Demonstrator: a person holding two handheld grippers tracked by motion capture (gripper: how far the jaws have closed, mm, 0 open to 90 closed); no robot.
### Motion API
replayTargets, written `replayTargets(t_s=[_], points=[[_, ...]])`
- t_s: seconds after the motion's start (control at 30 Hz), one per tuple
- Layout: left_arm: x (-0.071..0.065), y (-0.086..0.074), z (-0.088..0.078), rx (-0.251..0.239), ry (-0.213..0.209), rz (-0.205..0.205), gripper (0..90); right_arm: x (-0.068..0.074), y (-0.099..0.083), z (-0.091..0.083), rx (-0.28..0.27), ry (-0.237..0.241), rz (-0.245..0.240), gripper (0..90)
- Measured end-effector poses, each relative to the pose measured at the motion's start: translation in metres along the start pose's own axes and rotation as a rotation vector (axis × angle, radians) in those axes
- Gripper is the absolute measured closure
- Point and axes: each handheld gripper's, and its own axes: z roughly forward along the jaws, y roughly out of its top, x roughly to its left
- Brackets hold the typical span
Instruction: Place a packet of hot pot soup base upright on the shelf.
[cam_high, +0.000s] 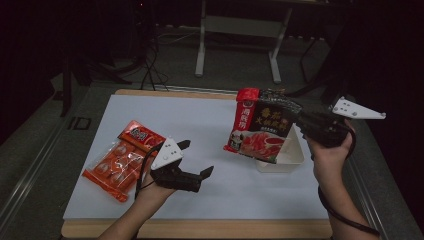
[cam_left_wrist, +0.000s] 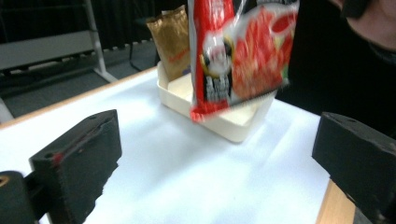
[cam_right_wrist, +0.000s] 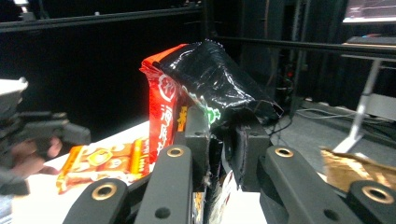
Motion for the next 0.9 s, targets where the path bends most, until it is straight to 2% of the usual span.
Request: replayTargets(t_s=[0.13,0.23,0.3,0.4,0.43,0.5,0.53,0.6,0.73,0.9], points=[[0.002,-0.015,-0.002,-0.006,0.031,-0.014,1.6,-0.013,0.005,-0.002,-0.008,-0.033,0.004,78.3],[0.006,-0.027,-0.003,0.007,0.027,-0.037,1.6,-0.023,0.008,-0.003,-0.007,-0.055,0.006,78.4],[0.008,-0.036,-0.002,0.024,0.009,-0.049,1.7,-0.031,0.009,-0.002,-0.005,-0.070,0.012,78.3],[0.010,-0.048,-0.002,0.041,-0.004,-0.040,1.7,-0.042,0.010,-0.001,-0.001,-0.094,0.019,78.3],[0.010,-0.053,-0.002,0.038,-0.005,-0.046,1.7,-0.046,0.010,-0.001,0.006,-0.102,0.017,78.3],[0.011,-0.061,-0.003,0.019,-0.033,-0.062,1.7,-0.053,0.009,0.000,0.011,-0.110,0.015,78.3],[0.011,-0.065,-0.003,0.011,-0.032,-0.060,1.7,-0.056,0.008,0.000,0.015,-0.124,0.018,78.3],[0.010,-0.072,-0.004,0.003,-0.034,-0.027,1.7,-0.063,0.006,0.000,0.016,-0.135,0.027,78.3],[0.010,-0.082,-0.005,-0.026,-0.008,0.044,1.7,-0.074,0.002,0.001,0.021,-0.165,0.027,78.2],[0.014,-0.091,-0.007,-0.015,0.011,0.042,1.7,-0.088,-0.003,-0.001,0.014,-0.198,0.032,78.2]])
